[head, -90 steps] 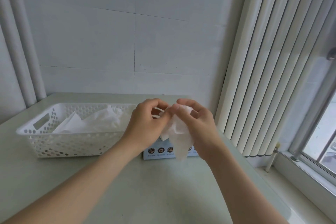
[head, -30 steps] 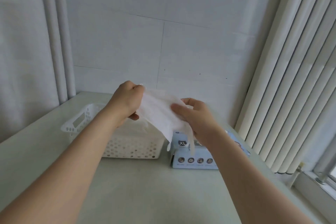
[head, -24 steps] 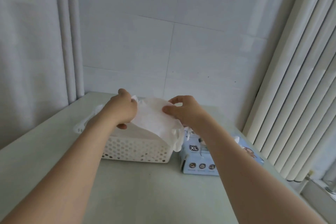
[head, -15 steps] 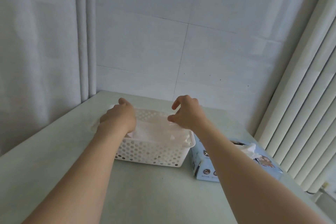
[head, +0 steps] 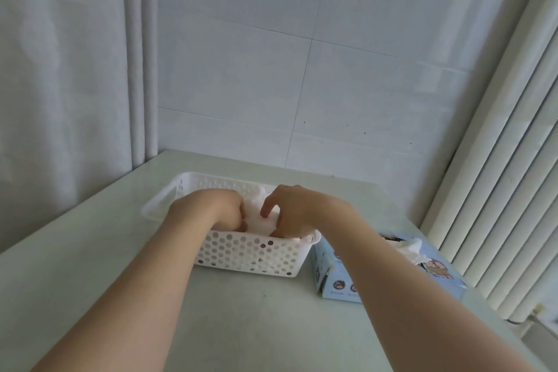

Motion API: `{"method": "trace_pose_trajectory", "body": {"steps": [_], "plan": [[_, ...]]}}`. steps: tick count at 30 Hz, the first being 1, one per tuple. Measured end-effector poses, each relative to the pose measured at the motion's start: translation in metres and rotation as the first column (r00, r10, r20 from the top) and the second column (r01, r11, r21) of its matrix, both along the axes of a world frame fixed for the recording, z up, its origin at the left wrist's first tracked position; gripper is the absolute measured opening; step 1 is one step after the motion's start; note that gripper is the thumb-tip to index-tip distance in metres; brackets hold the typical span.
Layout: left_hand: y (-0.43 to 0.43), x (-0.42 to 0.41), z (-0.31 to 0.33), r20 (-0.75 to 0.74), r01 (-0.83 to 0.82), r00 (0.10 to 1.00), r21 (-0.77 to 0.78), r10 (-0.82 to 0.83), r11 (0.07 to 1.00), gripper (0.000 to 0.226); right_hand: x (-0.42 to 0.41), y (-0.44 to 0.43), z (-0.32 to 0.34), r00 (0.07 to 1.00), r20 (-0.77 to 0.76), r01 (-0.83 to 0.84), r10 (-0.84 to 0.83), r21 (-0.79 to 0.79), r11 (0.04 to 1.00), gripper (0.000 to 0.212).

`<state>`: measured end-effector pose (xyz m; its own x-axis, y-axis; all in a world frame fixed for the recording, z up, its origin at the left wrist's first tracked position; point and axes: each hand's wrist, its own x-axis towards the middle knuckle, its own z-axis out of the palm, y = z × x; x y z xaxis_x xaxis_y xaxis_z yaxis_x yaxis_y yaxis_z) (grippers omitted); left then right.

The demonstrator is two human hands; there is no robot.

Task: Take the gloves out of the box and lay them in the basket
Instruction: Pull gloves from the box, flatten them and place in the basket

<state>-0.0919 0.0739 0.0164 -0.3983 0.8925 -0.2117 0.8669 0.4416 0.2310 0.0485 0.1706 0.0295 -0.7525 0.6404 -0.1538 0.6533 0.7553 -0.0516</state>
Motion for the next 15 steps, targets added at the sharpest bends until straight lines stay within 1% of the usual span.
{"method": "trace_pose_trajectory", "body": {"steps": [2,5,7,9,10,12,14,15], "plan": [[0.0,-0.002,0.001,0.015,0.002,1.0,-0.048,-0.002,0.999,0.044,0.001,0.002,-0.005,0.999,-0.035,0.026,-0.026,-0.001,1.0,0.055],[0.001,-0.003,0.001,0.01,0.008,1.0,-0.074,-0.007,0.997,0.049,0.0,0.003,-0.016,0.994,-0.105,0.017,-0.016,0.005,1.0,0.051],[0.004,-0.003,0.0,0.008,-0.007,1.0,-0.066,0.008,0.998,0.048,0.002,0.004,-0.018,0.991,-0.133,0.011,-0.01,0.003,1.0,0.048],[0.006,-0.004,-0.002,-0.022,-0.022,1.0,-0.043,0.021,0.999,0.042,0.008,0.006,-0.016,0.987,-0.157,0.011,-0.015,-0.025,1.0,0.047],[0.007,-0.003,-0.003,-0.054,-0.035,0.998,-0.015,0.034,0.999,0.036,0.012,0.005,-0.012,0.982,-0.187,0.01,-0.021,-0.058,0.998,0.048],[0.011,0.002,-0.002,-0.146,-0.07,0.986,0.077,0.081,0.995,0.027,0.022,0.001,-0.007,0.951,-0.306,0.011,-0.045,-0.109,0.994,0.048],[0.014,0.016,0.004,-0.222,-0.025,0.973,0.191,0.068,0.981,0.024,0.03,-0.006,-0.007,0.877,-0.48,-0.002,-0.021,-0.047,0.999,0.038],[0.014,0.026,0.008,-0.253,0.029,0.967,0.269,0.042,0.963,0.024,0.035,-0.009,-0.009,0.82,-0.572,-0.004,0.0,-0.006,1.0,0.03]]}}
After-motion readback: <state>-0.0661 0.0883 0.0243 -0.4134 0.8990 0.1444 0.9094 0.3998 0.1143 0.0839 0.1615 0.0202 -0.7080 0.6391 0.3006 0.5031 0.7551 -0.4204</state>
